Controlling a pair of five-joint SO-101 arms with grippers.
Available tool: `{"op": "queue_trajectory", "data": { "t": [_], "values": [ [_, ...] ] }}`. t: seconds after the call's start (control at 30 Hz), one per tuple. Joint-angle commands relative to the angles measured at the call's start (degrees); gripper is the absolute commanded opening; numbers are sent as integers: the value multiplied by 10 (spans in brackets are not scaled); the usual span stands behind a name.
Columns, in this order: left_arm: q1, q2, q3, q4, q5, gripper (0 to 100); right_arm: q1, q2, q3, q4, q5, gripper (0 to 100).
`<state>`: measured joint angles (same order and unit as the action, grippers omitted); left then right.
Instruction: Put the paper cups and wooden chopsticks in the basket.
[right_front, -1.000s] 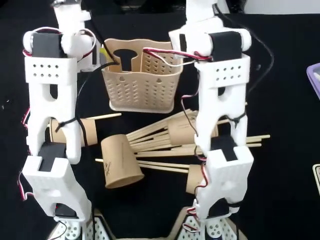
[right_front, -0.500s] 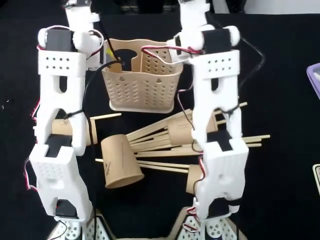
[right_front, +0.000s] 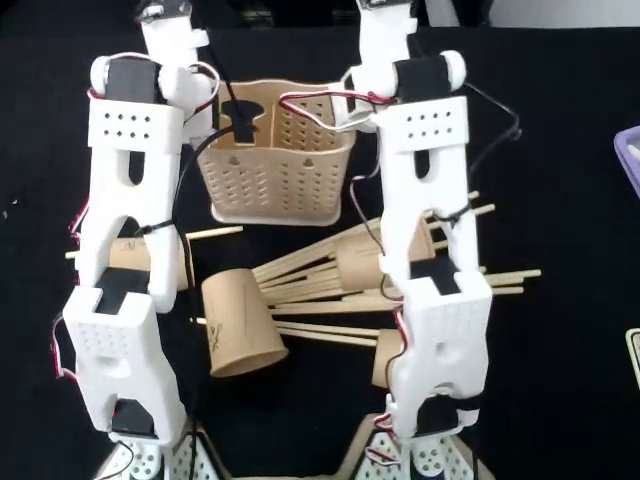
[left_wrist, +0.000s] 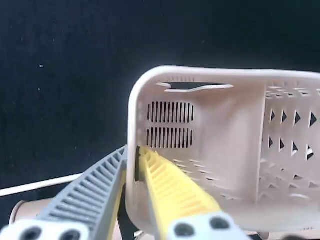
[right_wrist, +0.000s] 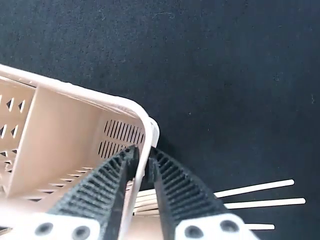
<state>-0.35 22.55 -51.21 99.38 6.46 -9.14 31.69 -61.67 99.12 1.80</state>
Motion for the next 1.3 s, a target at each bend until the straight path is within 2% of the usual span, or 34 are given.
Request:
{"op": "queue_trajectory", "data": {
  "t": [0.0,0.3,0.6,0.77,0.93,1.07,1.27],
  "values": [
    [-7,-11,10,15,9,30,27,-12,-6,20,-5,11],
    [-11,-18,87,16,5,30,25,-42,45,21,-5,11],
    [-13,-179,213,15,4,30,24,-145,155,21,-4,11],
    [-14,-215,230,15,4,30,24,-160,161,21,9,11],
    [-12,-189,227,8,-17,30,25,-159,165,17,12,11],
    [-15,-133,218,-31,-32,30,25,-148,161,1,12,11],
    [-15,-59,158,-33,-29,30,27,-105,160,-31,13,12]
  ]
}}
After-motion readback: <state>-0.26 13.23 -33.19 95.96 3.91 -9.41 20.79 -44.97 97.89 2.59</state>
